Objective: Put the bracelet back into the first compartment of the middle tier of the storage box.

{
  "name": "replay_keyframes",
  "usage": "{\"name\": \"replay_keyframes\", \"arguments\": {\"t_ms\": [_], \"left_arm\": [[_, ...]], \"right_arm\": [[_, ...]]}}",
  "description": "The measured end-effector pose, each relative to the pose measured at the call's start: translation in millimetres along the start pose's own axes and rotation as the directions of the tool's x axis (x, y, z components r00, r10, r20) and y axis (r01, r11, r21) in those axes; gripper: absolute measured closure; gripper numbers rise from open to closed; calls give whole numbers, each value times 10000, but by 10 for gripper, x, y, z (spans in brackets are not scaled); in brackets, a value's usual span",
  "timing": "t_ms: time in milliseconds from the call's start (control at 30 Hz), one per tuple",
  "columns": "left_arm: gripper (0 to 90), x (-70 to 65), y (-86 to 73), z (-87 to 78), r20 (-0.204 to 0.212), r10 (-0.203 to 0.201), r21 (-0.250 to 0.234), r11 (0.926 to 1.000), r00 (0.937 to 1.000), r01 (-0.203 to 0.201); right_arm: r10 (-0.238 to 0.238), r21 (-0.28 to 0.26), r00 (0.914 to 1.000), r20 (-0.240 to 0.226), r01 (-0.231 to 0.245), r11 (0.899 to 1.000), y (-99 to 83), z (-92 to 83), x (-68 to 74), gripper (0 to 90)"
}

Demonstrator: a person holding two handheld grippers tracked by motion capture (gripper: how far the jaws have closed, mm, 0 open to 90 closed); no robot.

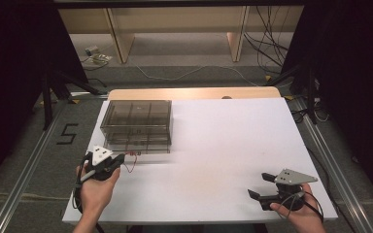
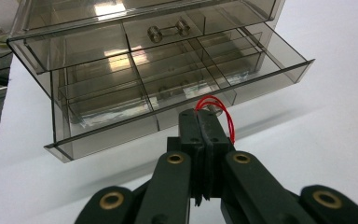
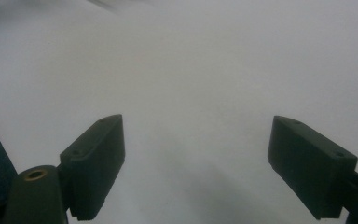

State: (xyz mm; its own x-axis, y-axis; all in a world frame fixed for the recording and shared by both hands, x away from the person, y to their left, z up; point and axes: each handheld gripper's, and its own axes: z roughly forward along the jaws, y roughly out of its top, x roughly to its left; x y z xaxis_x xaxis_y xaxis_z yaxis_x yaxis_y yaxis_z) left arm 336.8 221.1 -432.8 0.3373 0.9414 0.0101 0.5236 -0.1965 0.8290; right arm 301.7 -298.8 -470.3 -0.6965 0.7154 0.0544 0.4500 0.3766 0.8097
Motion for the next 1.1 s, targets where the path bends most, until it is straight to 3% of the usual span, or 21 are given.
{"name": "replay_keyframes", "arguments": {"t_ms": [1100], "left_arm": [[897, 115, 56, 15, -277, -230, -113, 9997, 9994, 227]], "right_arm": [[2, 25, 10000, -2, -2, 10000, 2, -2, 2, 195]]}}
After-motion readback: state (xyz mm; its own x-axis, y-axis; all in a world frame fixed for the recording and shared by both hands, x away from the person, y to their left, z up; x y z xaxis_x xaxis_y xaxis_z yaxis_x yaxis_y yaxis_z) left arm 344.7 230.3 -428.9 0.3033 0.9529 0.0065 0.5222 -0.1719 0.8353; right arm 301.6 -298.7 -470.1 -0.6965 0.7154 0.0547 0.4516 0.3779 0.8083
